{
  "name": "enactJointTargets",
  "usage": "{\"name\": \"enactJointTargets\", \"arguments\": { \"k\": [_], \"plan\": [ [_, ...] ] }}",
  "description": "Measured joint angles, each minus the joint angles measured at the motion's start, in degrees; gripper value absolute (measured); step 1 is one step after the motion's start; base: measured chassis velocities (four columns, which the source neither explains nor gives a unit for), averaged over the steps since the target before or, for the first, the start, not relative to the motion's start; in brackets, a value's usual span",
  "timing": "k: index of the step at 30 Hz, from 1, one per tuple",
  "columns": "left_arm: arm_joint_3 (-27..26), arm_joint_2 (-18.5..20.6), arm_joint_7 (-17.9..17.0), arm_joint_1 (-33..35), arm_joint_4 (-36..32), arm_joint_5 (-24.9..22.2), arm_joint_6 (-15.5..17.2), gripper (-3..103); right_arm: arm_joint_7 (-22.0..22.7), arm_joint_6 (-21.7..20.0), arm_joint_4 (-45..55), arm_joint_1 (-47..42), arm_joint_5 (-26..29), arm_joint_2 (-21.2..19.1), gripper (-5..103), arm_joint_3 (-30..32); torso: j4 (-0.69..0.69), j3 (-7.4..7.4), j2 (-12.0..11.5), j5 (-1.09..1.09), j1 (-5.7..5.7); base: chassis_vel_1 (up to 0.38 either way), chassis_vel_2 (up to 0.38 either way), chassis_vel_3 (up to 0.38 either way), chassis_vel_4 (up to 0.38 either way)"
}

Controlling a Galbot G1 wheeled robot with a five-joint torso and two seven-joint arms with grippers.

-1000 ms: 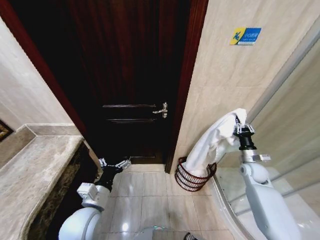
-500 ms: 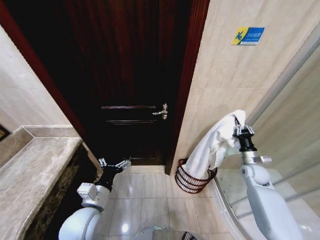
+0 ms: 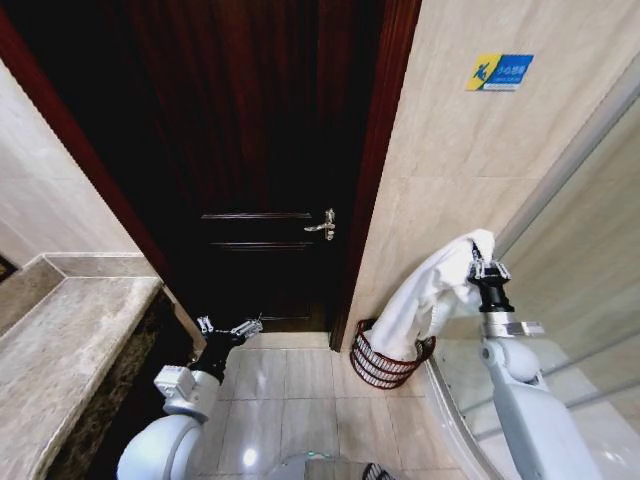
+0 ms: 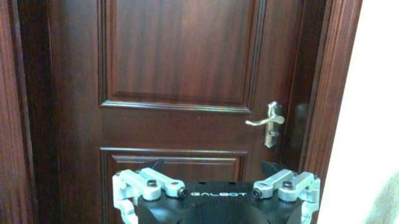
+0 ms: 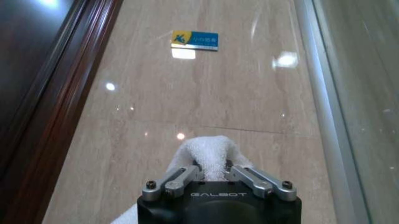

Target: Discard the used towel into the hamper.

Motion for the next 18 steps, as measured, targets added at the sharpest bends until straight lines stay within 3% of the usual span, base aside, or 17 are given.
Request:
{"name": "enactJointTargets", "arguments": {
  "k": [11, 18],
  "plan": [
    [0.0, 0.0, 0.0, 0.0, 0.0, 0.0, 0.0, 100, 0.4, 0.2, 0.4, -0.9, 0.1, 0.4, 10, 0.3, 0.02, 0.00, 0.0, 0.02, 0.01, -0.072, 0.063, 0.063, -0.067],
    [0.0, 0.0, 0.0, 0.0, 0.0, 0.0, 0.0, 100, -0.6, 1.7, 3.5, -7.0, -0.8, 4.1, 10, 2.5, -0.01, 0.02, 0.0, 0.01, 0.07, -0.119, 0.126, 0.123, -0.104]
  ]
}}
